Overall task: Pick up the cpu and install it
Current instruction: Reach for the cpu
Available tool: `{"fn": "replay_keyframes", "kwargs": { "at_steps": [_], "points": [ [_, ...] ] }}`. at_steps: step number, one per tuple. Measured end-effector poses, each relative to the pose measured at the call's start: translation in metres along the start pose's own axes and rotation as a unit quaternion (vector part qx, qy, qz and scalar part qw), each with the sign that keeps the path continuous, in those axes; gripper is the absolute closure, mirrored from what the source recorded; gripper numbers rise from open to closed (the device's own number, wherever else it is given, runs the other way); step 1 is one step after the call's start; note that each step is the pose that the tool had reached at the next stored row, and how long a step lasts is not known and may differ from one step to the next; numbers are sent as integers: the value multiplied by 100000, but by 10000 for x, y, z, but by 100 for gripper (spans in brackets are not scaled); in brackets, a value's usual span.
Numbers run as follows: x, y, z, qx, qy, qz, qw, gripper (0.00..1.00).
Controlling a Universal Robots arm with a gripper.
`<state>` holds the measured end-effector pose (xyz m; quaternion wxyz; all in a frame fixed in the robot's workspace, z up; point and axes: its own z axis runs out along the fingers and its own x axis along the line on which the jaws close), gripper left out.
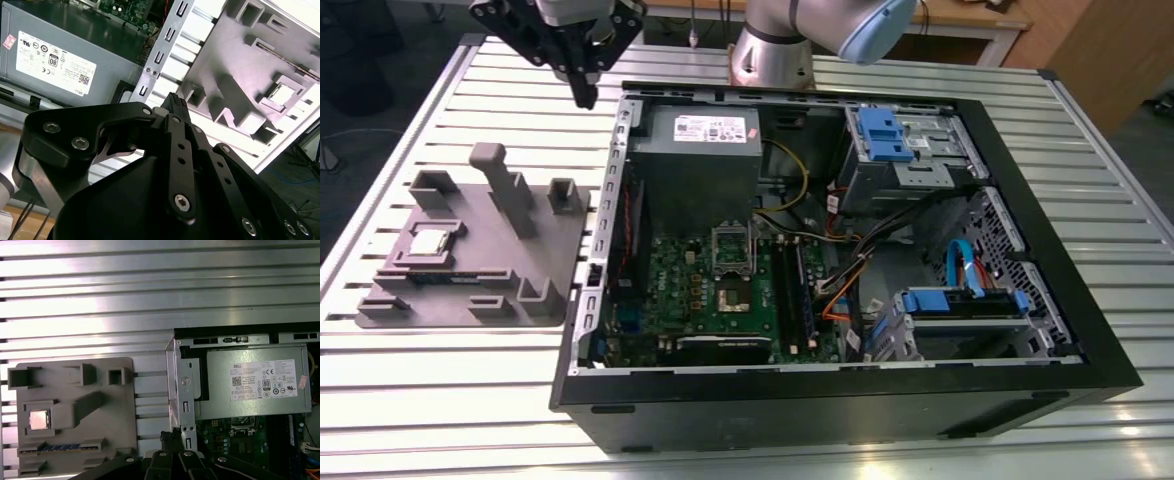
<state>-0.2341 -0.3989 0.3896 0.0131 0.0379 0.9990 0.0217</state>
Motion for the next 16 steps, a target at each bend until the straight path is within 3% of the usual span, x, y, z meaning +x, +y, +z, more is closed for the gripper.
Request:
{"fn": "replay_keyframes", "kwargs": {
  "at_steps": [16],
  "points": [
    [47, -4, 0, 2, 0, 1, 100000, 89]
  ]
}}
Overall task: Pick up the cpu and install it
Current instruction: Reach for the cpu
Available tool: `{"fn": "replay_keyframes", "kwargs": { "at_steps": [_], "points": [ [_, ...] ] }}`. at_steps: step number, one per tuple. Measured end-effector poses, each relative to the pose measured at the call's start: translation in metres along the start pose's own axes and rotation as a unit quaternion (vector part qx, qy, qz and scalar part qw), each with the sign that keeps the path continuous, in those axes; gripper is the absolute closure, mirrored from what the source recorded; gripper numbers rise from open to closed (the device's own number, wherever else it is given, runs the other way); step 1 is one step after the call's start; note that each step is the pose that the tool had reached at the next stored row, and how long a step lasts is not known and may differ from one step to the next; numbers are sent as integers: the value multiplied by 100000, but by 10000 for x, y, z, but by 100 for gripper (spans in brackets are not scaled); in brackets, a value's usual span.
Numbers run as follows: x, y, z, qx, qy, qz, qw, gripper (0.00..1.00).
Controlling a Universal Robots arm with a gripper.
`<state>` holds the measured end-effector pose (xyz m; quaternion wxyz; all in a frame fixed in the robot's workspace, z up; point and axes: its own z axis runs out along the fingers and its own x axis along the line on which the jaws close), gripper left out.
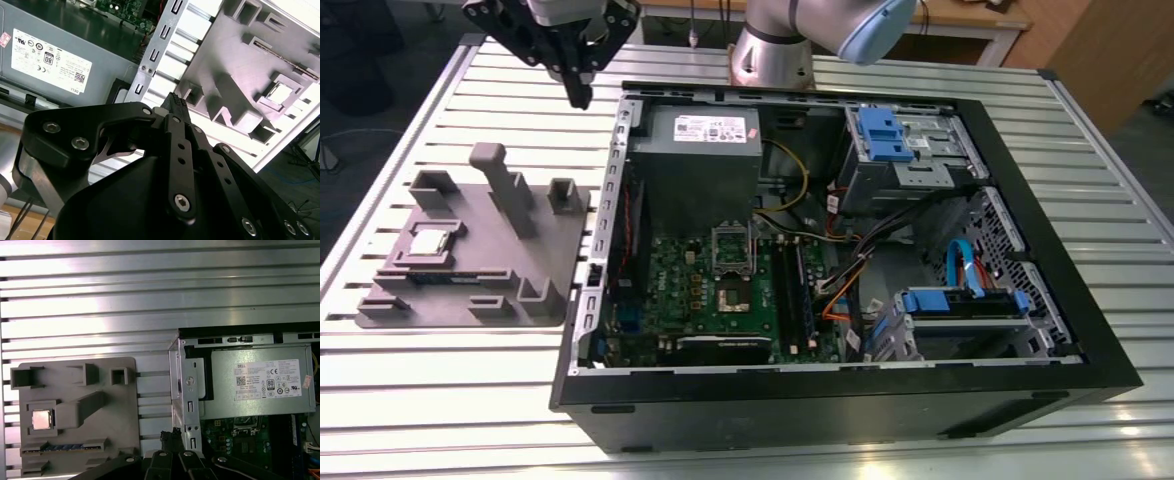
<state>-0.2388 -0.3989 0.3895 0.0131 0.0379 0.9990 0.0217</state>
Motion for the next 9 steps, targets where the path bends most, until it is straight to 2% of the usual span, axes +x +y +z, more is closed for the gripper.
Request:
{"fn": "replay_keyframes", "kwargs": {
  "at_steps": [9],
  "points": [
    [33, -3, -1, -3, 1, 0, 100000, 89]
  ]
}}
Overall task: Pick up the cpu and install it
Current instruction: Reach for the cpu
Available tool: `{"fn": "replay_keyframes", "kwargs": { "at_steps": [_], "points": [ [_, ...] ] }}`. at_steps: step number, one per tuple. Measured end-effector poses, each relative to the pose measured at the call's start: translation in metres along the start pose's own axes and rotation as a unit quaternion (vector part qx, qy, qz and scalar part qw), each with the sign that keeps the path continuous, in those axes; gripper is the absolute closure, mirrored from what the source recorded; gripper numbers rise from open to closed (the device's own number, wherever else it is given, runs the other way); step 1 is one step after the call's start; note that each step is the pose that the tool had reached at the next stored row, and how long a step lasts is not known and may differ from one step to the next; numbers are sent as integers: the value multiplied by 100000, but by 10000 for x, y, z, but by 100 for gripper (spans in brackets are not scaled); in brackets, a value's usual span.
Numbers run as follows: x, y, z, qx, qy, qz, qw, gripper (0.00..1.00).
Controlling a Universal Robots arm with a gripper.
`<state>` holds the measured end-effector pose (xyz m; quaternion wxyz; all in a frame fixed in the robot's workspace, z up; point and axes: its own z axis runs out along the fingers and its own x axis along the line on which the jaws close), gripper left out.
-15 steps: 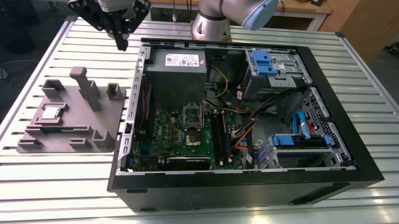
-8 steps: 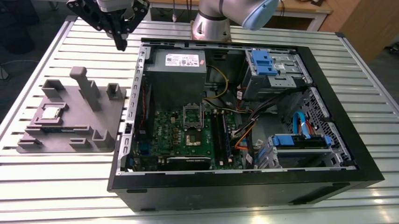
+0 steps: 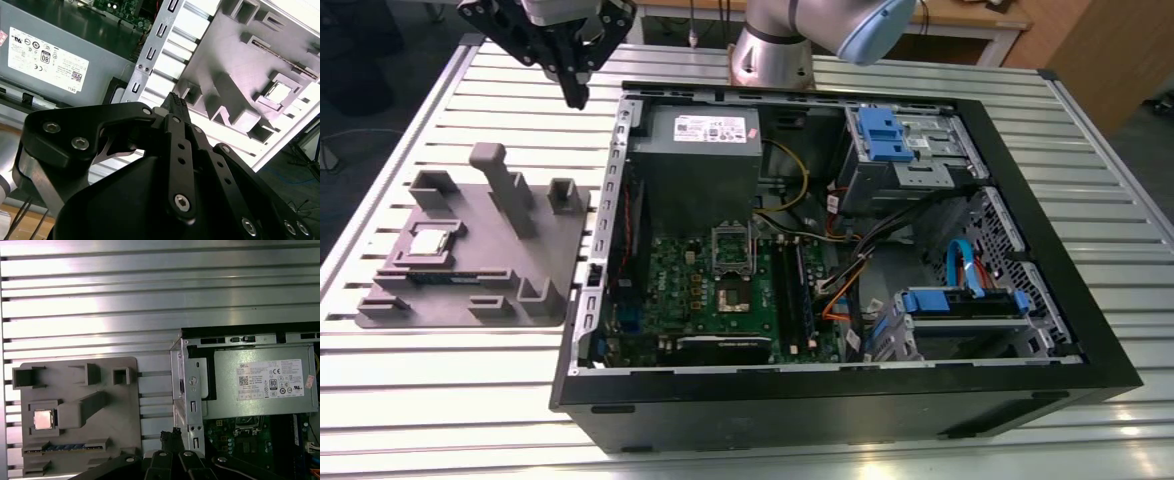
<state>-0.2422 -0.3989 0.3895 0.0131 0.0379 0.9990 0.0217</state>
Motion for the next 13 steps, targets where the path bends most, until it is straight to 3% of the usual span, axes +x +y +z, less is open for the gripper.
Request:
{"fn": "replay_keyframes", "kwargs": {
  "at_steps": [13],
  "points": [
    [60, -5, -1, -1, -1, -2, 100000, 89]
  ]
}}
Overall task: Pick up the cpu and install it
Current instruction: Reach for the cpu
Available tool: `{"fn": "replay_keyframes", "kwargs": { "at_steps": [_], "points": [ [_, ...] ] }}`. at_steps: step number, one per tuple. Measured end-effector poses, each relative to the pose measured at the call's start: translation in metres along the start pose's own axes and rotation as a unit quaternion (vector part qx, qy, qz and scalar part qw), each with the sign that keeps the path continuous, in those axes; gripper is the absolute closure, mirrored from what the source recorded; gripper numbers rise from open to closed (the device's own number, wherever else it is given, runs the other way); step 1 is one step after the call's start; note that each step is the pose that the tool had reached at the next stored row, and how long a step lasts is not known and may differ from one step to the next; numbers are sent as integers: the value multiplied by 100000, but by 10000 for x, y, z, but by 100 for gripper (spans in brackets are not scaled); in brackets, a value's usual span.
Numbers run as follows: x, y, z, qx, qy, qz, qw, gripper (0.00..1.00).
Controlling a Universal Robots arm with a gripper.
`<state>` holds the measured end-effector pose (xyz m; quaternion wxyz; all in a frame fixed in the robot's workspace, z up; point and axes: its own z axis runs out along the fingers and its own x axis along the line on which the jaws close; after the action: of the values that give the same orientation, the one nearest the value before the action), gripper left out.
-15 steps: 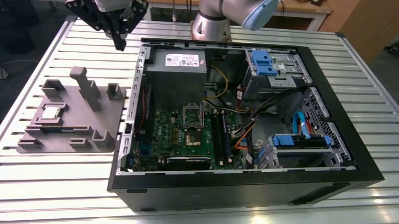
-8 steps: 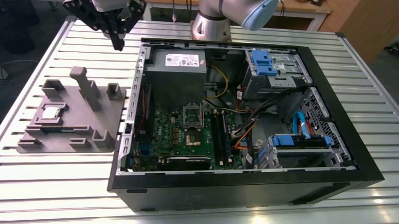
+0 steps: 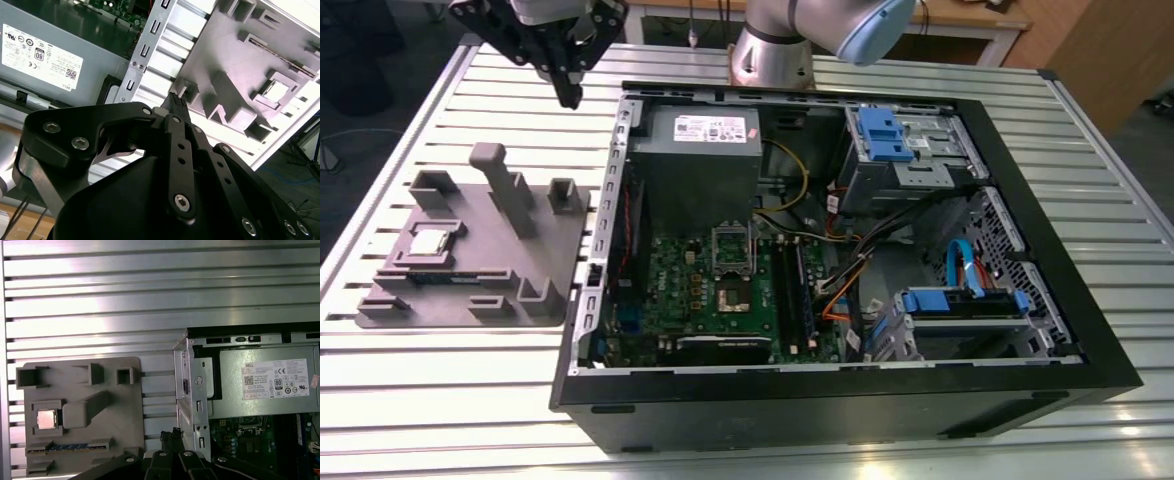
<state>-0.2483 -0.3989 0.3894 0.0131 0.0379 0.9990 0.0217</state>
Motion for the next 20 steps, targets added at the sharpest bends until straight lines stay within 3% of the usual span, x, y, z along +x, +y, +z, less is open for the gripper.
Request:
{"fn": "replay_keyframes", "kwargs": {
  "at_steps": [20],
  "points": [
    [62, -5, 0, 1, 0, 3, 100000, 89]
  ]
}}
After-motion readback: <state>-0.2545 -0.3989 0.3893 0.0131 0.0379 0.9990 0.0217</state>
